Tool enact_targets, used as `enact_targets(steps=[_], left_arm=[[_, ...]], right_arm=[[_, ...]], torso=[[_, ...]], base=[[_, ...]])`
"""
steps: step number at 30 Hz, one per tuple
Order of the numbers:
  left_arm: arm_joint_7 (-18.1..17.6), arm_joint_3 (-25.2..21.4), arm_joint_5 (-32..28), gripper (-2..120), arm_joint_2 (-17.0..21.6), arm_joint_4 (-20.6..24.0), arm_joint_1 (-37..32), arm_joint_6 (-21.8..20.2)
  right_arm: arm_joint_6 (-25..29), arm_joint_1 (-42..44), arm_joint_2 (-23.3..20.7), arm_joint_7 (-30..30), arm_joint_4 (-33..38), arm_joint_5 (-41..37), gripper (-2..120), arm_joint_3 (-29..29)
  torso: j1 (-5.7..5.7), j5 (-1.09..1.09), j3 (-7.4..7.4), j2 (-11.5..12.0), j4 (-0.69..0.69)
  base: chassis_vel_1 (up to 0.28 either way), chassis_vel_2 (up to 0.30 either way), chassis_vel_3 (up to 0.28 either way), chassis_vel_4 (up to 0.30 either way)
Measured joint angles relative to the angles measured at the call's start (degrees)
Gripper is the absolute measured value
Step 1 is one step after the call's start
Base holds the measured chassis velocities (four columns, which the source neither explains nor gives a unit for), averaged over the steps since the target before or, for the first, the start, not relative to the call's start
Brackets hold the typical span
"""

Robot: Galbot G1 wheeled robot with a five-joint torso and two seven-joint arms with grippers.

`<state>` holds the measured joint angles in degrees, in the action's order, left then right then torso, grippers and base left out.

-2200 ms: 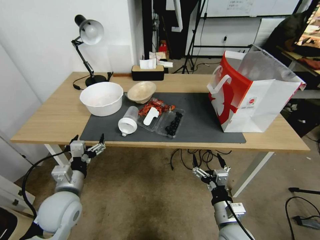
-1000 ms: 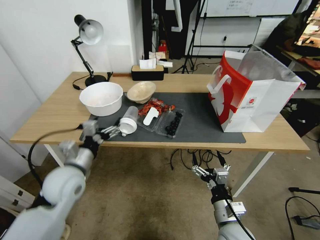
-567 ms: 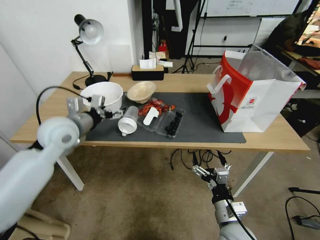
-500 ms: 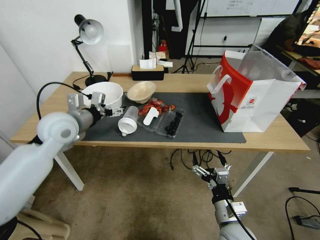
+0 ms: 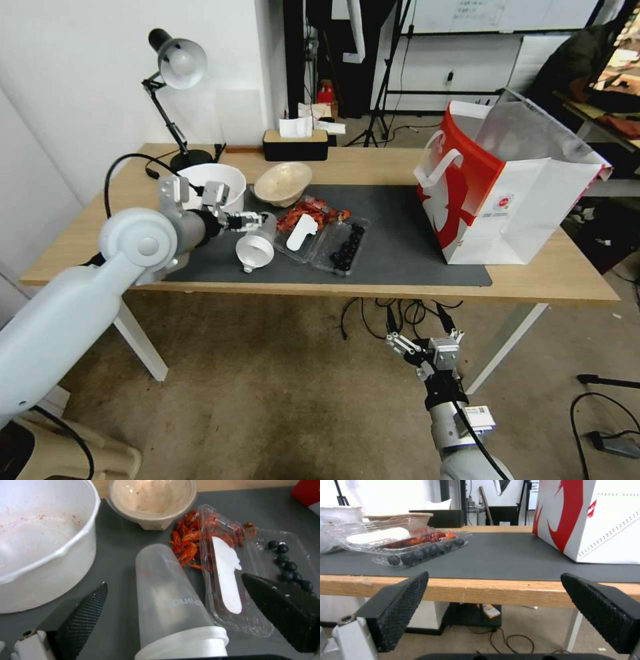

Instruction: Pick up the trash from the table and place it into the takeout bag.

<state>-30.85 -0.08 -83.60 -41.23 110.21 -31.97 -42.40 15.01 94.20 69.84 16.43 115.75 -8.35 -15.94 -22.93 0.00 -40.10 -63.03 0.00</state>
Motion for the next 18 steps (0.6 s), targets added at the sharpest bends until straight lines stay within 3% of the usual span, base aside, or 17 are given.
enact_targets(steps=[8, 18], left_arm=[[-3.2, 2.2, -2.0, 100, -1.6, -1.7, 1.2, 0.2], [-6.5, 0.0, -6.5, 100, -1.7, -0.9, -1.2, 0.2]], right_arm=[[0.2, 0.4, 0.3, 0.0, 0.0, 0.0, 100, 0.1], [0.4, 0.7, 0.2, 0.0, 0.1, 0.0, 100, -0.3]], torso=[[0.0, 0.0, 0.0, 0.0, 0.0], [0.02, 0.0, 0.0, 0.0, 0.0]], base=[[0.0, 0.0, 0.0, 0.0], [0.0, 0.0, 0.0, 0.0]])
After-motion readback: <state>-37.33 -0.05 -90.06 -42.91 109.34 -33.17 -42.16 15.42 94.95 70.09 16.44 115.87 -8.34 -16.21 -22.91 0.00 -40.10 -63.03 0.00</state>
